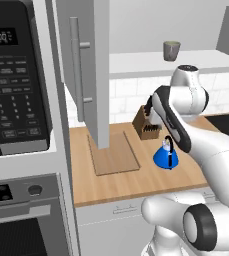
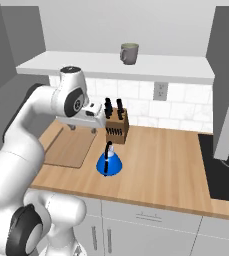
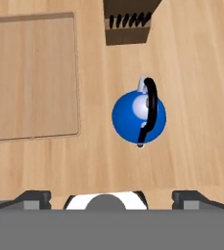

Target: Pick the kettle from the counter and place it on the tray. Then pick the mug from the cabinet and place it on the tray. Then close the cabinet doors.

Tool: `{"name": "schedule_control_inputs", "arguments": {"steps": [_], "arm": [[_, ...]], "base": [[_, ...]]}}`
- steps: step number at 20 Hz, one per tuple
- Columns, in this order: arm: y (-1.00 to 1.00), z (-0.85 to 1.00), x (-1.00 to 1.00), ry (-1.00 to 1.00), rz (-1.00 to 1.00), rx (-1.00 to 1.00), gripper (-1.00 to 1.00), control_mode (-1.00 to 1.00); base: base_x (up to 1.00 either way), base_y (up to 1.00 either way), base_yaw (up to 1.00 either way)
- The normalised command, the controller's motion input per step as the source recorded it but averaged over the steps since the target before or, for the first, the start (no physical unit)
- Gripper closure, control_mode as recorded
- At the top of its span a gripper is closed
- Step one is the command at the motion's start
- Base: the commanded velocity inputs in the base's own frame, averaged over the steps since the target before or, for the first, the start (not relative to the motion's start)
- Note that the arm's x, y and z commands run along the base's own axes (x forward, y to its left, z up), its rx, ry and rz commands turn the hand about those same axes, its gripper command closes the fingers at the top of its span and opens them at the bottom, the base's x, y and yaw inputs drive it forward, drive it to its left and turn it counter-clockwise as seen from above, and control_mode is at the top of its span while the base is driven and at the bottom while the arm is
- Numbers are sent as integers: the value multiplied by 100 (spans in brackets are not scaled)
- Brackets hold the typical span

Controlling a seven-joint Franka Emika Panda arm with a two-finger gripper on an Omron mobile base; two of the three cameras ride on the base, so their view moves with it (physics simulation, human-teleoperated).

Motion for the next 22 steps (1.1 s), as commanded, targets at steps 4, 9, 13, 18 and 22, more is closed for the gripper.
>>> {"name": "schedule_control_inputs", "arguments": {"steps": [4,9,13,18,22], "arm": [[-24,-12,0,0,0,1,-100,-100],[-4,-3,0,3,0,0,-100,-100],[-1,-13,0,1,0,0,-100,-100],[-1,-25,-3,0,0,-2,-100,-100],[-6,-25,-33,0,0,0,-100,-100]], "base": [[0,0,0],[0,0,0],[0,0,0],[0,0,0],[0,0,0]]}}
